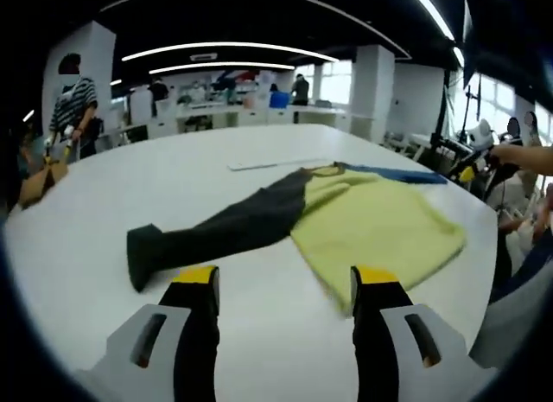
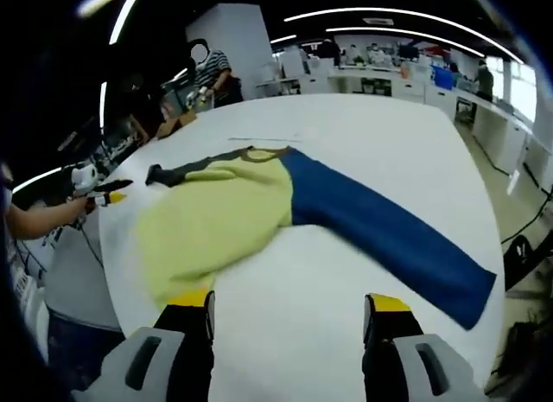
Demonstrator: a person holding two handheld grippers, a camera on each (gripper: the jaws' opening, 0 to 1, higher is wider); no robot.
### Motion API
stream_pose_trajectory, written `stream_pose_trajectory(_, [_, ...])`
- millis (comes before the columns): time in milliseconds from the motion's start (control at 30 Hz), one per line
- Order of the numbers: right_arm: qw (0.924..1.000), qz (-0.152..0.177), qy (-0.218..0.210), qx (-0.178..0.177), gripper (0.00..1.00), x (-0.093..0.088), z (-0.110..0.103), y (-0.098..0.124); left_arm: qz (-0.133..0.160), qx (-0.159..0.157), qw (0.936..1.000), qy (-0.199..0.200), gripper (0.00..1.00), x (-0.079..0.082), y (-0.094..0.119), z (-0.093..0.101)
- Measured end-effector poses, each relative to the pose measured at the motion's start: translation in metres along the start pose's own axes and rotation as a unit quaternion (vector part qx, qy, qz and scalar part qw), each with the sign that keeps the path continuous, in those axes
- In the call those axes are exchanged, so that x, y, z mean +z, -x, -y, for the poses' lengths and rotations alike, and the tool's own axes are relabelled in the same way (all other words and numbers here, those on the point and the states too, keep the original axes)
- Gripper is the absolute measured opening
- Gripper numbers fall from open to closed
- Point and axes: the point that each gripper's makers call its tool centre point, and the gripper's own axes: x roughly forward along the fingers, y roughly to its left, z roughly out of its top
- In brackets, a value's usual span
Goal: Fold the garment on the visible template until the final outline fits inside the template.
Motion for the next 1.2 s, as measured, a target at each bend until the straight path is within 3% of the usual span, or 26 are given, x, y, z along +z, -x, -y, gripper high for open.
stream_pose_trajectory(267, [0.9989, -0.019, 0.024, 0.036, 0.61, -0.025, -0.046, -0.012, -0.041, -0.062, 0.9968, -0.030, 0.53, -0.026, -0.005, 0.044])
stream_pose_trajectory(367, [0.9978, -0.028, 0.027, 0.053, 0.55, -0.036, -0.065, -0.018, -0.046, -0.072, 0.9957, -0.035, 0.49, -0.033, -0.010, 0.048])
stream_pose_trajectory(600, [0.9956, -0.044, 0.043, 0.071, 0.48, -0.053, -0.085, -0.035, -0.070, -0.088, 0.9925, -0.047, 0.44, -0.050, -0.020, 0.053])
stream_pose_trajectory(800, [0.9956, -0.045, 0.044, 0.069, 0.38, -0.060, -0.097, -0.047, -0.086, -0.096, 0.9897, -0.063, 0.37, -0.063, -0.027, 0.061])
stream_pose_trajectory(1067, [0.9938, -0.058, 0.086, 0.040, 0.28, -0.065, -0.094, -0.055, -0.095, -0.076, 0.9903, -0.068, 0.27, -0.070, -0.034, 0.055])
stream_pose_trajectory(1200, [0.9935, -0.059, 0.092, 0.029, 0.22, -0.066, -0.093, -0.057, -0.078, -0.076, 0.9923, -0.059, 0.20, -0.066, -0.034, 0.057])
